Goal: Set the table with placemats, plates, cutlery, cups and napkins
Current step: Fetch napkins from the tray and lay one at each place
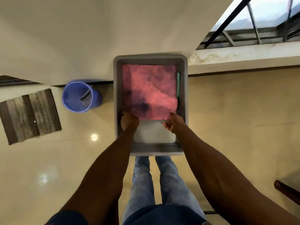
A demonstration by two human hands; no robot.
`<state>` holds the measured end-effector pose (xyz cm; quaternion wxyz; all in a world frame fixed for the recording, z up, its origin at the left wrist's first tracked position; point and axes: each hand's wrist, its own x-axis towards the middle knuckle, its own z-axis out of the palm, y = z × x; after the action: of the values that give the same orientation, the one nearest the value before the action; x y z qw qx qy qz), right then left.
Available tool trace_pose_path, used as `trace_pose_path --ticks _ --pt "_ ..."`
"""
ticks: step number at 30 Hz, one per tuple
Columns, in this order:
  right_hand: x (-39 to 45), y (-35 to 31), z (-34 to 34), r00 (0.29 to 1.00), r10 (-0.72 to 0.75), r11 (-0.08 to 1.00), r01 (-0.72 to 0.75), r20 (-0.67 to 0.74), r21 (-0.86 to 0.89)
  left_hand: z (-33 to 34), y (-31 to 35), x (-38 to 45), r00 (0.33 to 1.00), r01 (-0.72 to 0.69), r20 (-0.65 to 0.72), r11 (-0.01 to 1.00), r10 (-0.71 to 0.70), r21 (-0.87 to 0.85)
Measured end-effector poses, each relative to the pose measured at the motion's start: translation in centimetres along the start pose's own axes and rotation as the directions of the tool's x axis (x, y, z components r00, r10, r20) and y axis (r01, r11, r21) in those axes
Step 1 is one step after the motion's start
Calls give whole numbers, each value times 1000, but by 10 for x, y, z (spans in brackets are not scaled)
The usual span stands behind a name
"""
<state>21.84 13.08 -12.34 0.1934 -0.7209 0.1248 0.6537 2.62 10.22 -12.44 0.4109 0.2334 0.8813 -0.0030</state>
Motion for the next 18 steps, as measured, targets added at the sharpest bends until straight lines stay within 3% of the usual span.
trace_pose_path --ticks 6,13,16,18 --pt "27 6 14 997 51 996 -47 -53 74 14 -10 26 999 -46 2 993 46 107" --pt "35 17 17 987 -37 988 59 -156 143 20 -15 36 996 -59 -68 995 65 85" --pt "23 25 14 965 -129 978 162 -230 129 17 -14 23 990 -104 -101 993 98 -57" --pt "-1 24 16 943 -193 954 245 -271 174 11 -13 10 991 -99 -109 959 72 -265"
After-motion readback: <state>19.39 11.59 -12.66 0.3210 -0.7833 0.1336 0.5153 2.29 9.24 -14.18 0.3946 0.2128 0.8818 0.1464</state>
